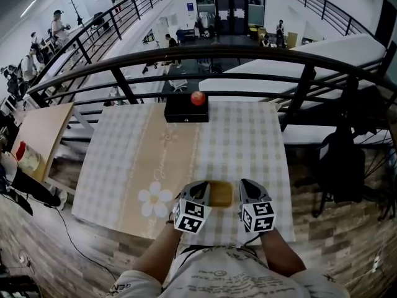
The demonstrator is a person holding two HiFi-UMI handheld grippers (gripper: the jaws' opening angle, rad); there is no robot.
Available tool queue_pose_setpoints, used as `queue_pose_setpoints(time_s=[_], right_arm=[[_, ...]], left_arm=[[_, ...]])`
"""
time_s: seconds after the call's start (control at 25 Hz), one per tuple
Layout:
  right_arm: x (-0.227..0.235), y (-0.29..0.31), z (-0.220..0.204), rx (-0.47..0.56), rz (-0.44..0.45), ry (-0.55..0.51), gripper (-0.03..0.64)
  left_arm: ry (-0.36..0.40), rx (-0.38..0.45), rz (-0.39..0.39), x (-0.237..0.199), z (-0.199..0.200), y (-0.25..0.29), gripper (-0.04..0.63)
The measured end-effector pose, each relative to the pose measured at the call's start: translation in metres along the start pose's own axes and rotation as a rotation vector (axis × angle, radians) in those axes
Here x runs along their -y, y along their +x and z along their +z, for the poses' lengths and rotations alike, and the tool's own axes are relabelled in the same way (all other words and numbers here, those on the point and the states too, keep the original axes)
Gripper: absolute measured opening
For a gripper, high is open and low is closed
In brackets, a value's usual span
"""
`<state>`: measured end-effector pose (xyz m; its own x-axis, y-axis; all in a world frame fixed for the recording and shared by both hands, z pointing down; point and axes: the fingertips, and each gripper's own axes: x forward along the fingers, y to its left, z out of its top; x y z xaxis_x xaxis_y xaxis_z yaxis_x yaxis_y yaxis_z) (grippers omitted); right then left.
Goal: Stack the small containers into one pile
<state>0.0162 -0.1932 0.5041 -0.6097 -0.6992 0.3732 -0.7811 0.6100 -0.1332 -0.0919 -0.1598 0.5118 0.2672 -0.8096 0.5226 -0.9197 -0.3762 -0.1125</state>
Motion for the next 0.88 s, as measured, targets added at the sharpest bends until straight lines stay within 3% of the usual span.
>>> queue_pose_setpoints(time_s=[0.2,0.4,0.64,0.88], right_arm=[[-0.025,0.002,0.044,0.122,0.025,-0.004,0.003],[-0.037,0.000,0.087,0.205,0.037,-0.044,0.002],[-0.042,-0.009,0.119,0.270,0.034,-0.007,0.002],[-0.046,-0.012,0.124,0.270,0.037,-0.003,0.002]], left_arm=[[-0.118,0.144,0.104,-0.035,0.043,-0.035,0.006],[-0.120,0.284,0.191,-0.059,0.088,-0.061,0.006],[-0.151,0.314,0.228,-0.074,0.100,-0.076,0.006],[-0.148,0.318,0.225,-0.075,0.103,-0.080,0.006]])
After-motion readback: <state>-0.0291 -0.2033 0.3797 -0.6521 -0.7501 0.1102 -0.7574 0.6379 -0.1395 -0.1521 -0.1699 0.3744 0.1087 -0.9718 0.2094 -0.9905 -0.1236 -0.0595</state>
